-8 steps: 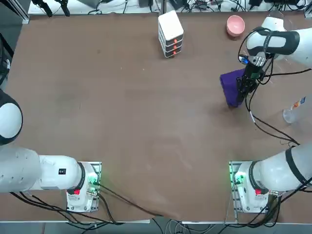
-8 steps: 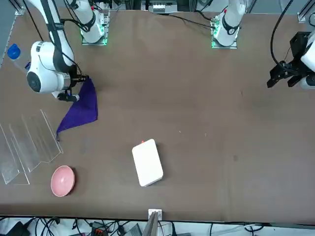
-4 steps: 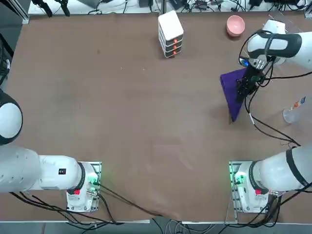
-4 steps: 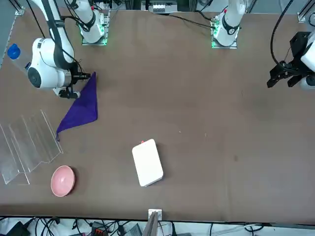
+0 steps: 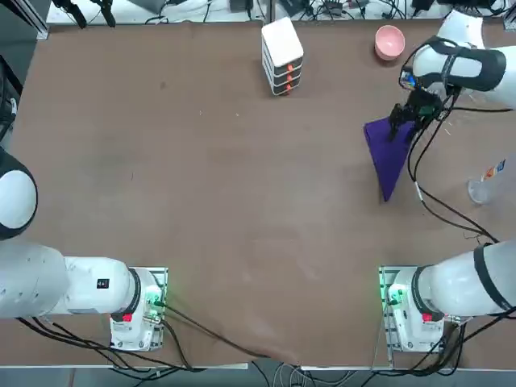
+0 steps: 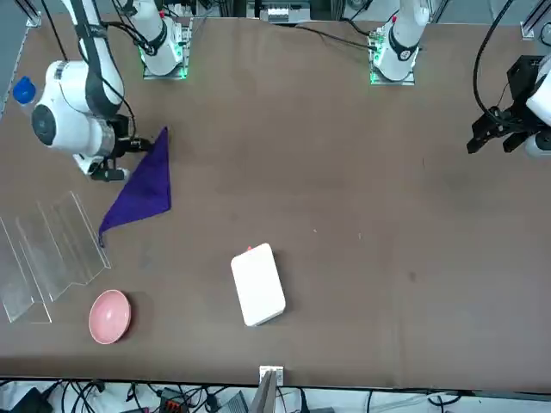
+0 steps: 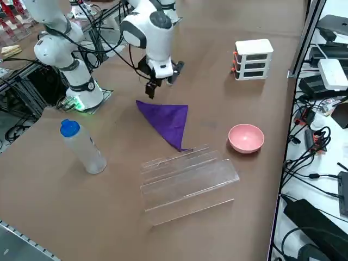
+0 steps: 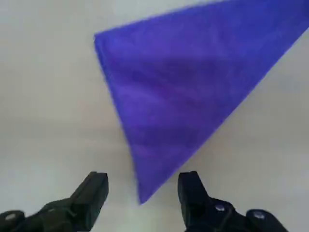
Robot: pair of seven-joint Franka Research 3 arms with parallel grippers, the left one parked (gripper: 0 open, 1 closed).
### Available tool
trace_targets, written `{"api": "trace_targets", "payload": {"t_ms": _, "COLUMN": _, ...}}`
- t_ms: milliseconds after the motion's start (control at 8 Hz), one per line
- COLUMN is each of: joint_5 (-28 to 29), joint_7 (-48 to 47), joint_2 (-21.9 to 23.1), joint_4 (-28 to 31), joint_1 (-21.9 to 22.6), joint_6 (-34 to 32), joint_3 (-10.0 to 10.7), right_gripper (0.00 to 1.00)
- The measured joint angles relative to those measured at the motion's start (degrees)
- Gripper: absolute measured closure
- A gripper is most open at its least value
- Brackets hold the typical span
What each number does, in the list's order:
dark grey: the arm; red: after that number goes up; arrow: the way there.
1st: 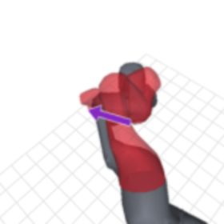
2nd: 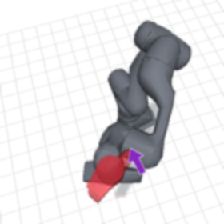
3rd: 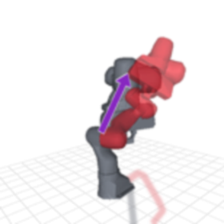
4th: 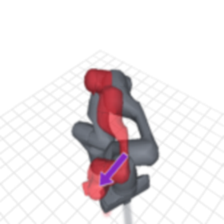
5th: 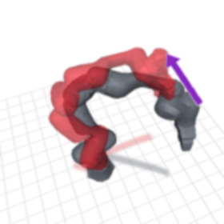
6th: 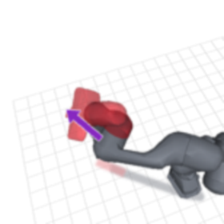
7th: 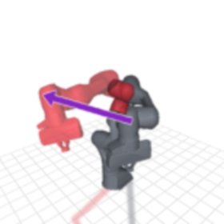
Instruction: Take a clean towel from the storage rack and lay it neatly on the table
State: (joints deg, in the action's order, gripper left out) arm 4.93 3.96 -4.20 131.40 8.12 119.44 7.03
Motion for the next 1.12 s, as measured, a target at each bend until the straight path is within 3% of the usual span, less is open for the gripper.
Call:
{"api": "trace_targets", "payload": {"t_ms": 125, "joint_5": -2.2, "joint_7": -2.1, "joint_2": -2.2, "joint_4": -1.9, "joint_1": 1.8, "joint_6": 1.2, "joint_3": 0.0, "right_gripper": 0.21}}
{"api": "trace_targets", "payload": {"t_ms": 625, "joint_5": -7.8, "joint_7": -16.5, "joint_2": -15.6, "joint_4": -12.0, "joint_1": 9.8, "joint_6": 5.0, "joint_3": -0.3, "right_gripper": 0.36}}
{"api": "trace_targets", "payload": {"t_ms": 1125, "joint_5": -8.5, "joint_7": -21.0, "joint_2": -19.6, "joint_4": -13.4, "joint_1": 10.1, "joint_6": 10.0, "joint_3": -0.2, "right_gripper": 0.42}}
